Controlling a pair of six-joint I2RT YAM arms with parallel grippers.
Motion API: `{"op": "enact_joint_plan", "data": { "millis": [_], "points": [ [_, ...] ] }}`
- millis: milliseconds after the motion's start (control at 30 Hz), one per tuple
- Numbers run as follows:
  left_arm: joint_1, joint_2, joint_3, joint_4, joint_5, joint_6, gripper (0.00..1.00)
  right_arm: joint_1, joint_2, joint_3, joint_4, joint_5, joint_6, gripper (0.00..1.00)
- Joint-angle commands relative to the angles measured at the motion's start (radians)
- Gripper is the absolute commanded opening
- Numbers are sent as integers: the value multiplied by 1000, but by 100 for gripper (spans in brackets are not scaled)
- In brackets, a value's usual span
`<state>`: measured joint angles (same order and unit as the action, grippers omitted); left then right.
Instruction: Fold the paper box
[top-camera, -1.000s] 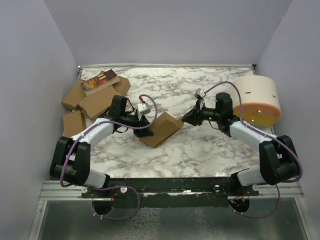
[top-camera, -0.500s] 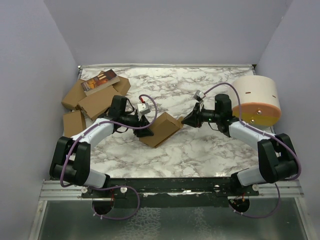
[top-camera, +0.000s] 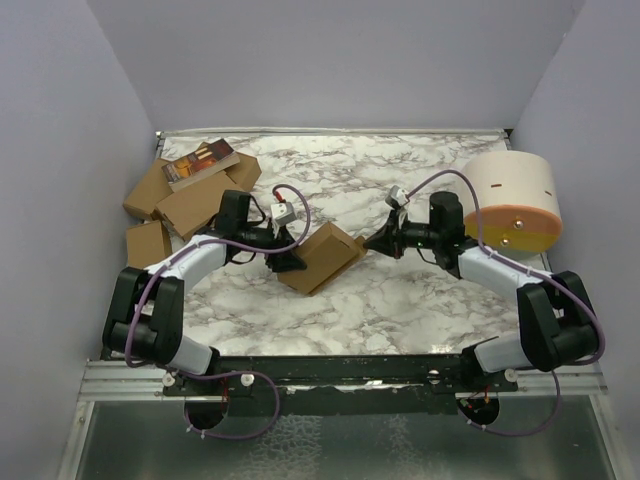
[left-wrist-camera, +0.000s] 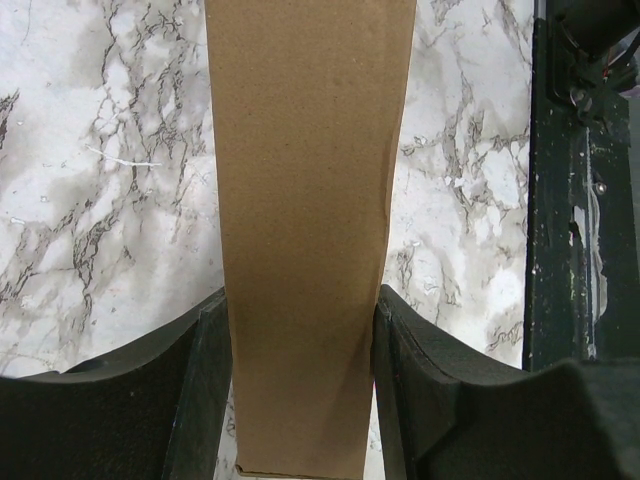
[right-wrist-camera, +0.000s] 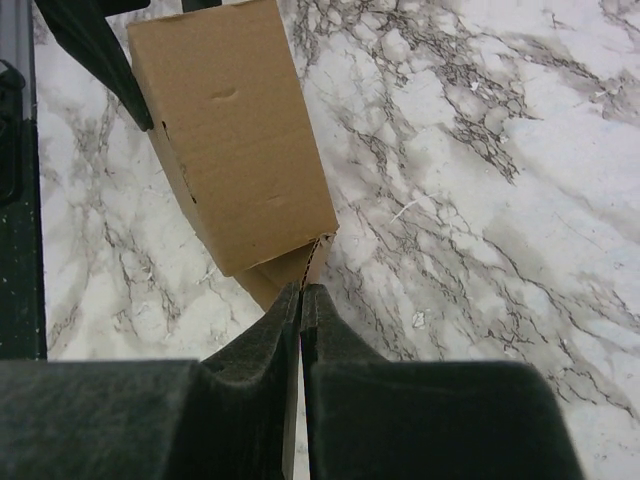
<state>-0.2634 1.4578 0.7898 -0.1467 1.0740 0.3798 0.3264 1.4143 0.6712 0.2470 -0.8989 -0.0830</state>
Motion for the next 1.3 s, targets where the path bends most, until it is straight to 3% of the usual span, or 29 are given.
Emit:
{"op": "enact_joint_plan", "data": {
  "millis": [0, 700, 1267],
  "points": [
    [12, 35, -29, 19, 35, -15, 13, 25, -27, -28, 22, 19, -89, 2],
    [29, 69, -41, 41, 56, -30, 13, 102, -60, -72, -7, 72, -343, 1],
    [39, 75, -46, 49, 64, -32, 13, 101, -14, -38, -84, 142, -425, 1]
  ]
}}
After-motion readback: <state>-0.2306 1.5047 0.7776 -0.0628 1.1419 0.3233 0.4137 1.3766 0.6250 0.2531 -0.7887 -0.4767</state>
